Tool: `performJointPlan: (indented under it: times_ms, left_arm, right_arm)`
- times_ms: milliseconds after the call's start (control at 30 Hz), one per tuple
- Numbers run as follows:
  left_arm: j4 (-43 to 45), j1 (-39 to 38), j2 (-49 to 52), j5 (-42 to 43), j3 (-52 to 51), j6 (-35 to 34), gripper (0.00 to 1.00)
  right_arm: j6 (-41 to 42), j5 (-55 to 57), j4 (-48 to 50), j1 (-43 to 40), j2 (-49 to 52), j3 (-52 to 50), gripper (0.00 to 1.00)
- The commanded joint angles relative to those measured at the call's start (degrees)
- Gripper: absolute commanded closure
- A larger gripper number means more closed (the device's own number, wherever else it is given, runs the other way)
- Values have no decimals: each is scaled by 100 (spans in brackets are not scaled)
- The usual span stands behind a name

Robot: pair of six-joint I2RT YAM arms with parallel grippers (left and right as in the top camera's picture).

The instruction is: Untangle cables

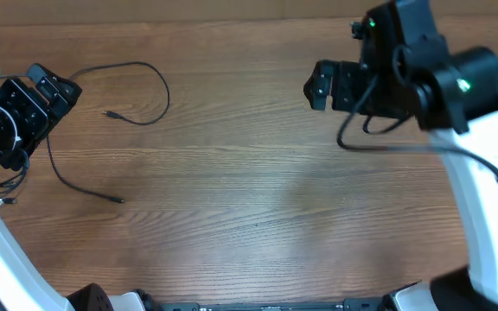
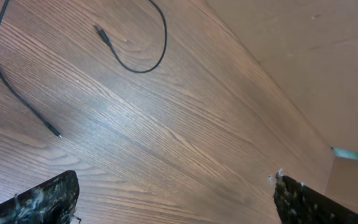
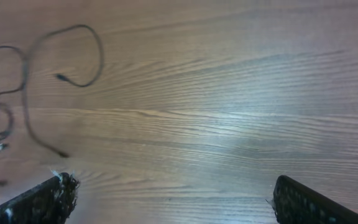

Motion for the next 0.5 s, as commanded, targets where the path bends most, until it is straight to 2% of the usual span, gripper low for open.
performJointPlan:
  times_ms: [0, 200, 467]
  left_arm:
    - [-15, -52, -15, -81, 15, 111, 0]
    - [-15, -52, -15, -81, 15, 111, 0]
    - [-15, -52, -15, -81, 15, 111, 0]
  right_arm:
    - [0, -83, -157, 55, -789, 94, 0]
    - [111, -450, -278, 55, -1510, 94, 0]
    - [74, -195, -247, 44, -1644, 92, 0]
